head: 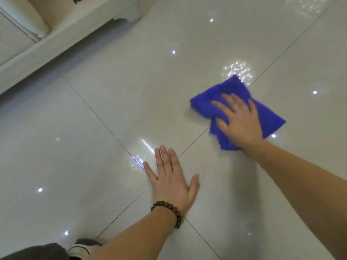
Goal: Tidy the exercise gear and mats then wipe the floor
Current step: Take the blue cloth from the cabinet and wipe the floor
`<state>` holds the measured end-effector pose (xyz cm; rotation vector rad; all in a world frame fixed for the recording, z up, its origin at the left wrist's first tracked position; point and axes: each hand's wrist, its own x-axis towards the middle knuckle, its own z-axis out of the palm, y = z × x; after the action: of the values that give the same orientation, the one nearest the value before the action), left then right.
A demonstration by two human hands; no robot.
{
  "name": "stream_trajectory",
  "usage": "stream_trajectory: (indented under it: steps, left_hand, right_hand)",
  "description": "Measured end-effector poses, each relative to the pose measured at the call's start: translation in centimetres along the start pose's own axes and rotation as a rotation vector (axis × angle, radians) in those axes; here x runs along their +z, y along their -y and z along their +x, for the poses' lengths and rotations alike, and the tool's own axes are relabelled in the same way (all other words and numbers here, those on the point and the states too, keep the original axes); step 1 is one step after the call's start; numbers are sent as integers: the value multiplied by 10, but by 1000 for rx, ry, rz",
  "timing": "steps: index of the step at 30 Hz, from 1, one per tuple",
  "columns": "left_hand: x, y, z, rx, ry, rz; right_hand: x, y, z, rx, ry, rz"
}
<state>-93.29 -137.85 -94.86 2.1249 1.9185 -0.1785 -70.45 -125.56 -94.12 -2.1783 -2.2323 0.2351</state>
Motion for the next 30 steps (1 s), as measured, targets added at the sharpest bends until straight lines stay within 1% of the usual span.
stream_trajectory:
  steps: [2, 3, 4, 5, 6, 7, 8, 9, 10, 11, 12, 14, 15, 16, 17, 20, 21, 22, 23, 25, 27, 30]
  left_hand:
    - [1, 0, -1, 1, -8, 3]
    - [1, 0, -1, 2, -2, -1]
    - [0, 1, 0, 1, 3, -4]
    - [-1, 0, 1, -4, 18, -4]
    - [-2, 0, 1, -7, 45, 8]
    - [-3, -1, 0, -5, 72, 34]
    - [-3, -1, -1, 2, 83, 65]
    - [-3, 0, -1, 3, 79, 75]
    - [-3, 0, -1, 1, 72, 56]
    - [-3, -1, -1, -1, 65, 30]
    - [-4, -1, -1, 1, 45, 22]
    - [-7, -2, -3, 4, 64, 26]
    - [-8, -2, -4, 0, 83, 23]
    - [-8, -1, -4, -11, 84, 20]
    - [-10, -1, -4, -27, 85, 25]
    - [-19, 1, 0, -24, 157, -2]
    - [-25, 5, 0, -3, 199, -33]
    - [-32, 12, -2, 25, 226, -71]
    - [-37, 21, -7, 56, 209, -88]
    - [-48, 40, -29, 72, 107, -33]
    - [-42, 61, -59, -9, 62, 0]
    - [-17, 87, -88, -136, 64, 2]
  right_hand:
    - [-14, -48, 35, 379, -20, 73]
    - [-13, -46, 34, 476, -37, 123]
    - [-9, -24, 21, 489, -67, 103]
    - [1, 10, -2, 419, -86, 70]
    - [10, 49, -34, 279, -77, 44]
    - [15, 81, -67, 101, -55, 39]
    - [18, 100, -93, -23, -9, 36]
    - [18, 99, -101, -115, 30, 24]
    - [15, 83, -92, -167, 45, 34]
    - [14, 59, -76, -107, 8, 34]
    - [11, 33, -58, 15, -25, 33]
    - [0, -9, -32, 325, -21, 62]
    - [-2, -17, -30, 430, -9, 84]
    - [0, -14, -35, 463, -22, 90]
    - [3, -1, -47, 442, -39, 84]
    - [12, 46, -119, 210, -5, 35]
    - [14, 55, -143, 164, 21, 14]
    - [14, 60, -164, 166, 53, 1]
    - [14, 62, -182, 198, 76, -7]
    - [15, 70, -221, 235, 80, -8]
    - [20, 87, -269, 184, 152, 4]
    - [29, 111, -317, 90, 239, -14]
